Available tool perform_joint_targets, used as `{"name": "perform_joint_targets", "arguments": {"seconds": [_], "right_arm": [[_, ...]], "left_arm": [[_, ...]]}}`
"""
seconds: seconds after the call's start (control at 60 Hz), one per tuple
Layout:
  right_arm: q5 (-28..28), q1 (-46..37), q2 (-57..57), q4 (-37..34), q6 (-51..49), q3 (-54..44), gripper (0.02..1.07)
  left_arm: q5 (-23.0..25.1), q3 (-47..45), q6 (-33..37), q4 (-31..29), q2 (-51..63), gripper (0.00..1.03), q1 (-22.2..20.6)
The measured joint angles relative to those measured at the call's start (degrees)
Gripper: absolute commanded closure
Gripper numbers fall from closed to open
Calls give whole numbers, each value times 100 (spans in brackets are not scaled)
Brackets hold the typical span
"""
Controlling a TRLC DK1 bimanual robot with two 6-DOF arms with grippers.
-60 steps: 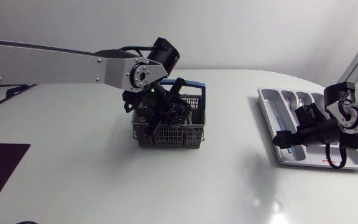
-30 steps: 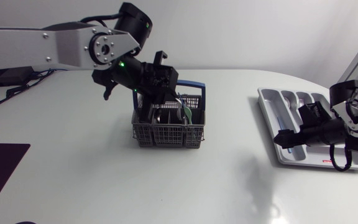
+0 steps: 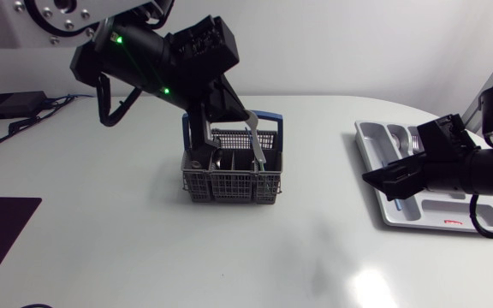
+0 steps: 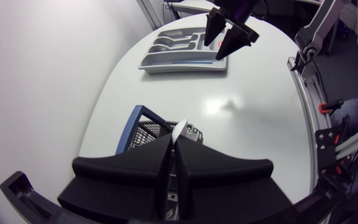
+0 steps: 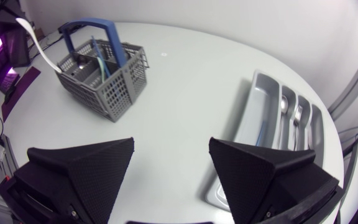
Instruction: Unload the cutlery basket into the drawer organizer.
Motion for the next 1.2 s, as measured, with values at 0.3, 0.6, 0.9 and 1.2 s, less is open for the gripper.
{"name": "perform_joint_targets", "arguments": {"seconds": [0.3, 0.6, 0.9, 1.2], "right_arm": [[289, 1843, -627, -96, 514, 44, 20], [243, 2682, -472, 68, 885, 385, 44], [-149, 2835, -92, 122, 903, 472, 50], [-278, 2865, 44, 210, 903, 474, 97]], "left_arm": [[365, 527, -1895, -511, 323, 100, -328], [1095, 581, -2662, -793, 761, 100, -350], [1416, 785, -2865, -798, 918, 100, -380], [1502, 833, -2868, -798, 994, 100, -420]]}}
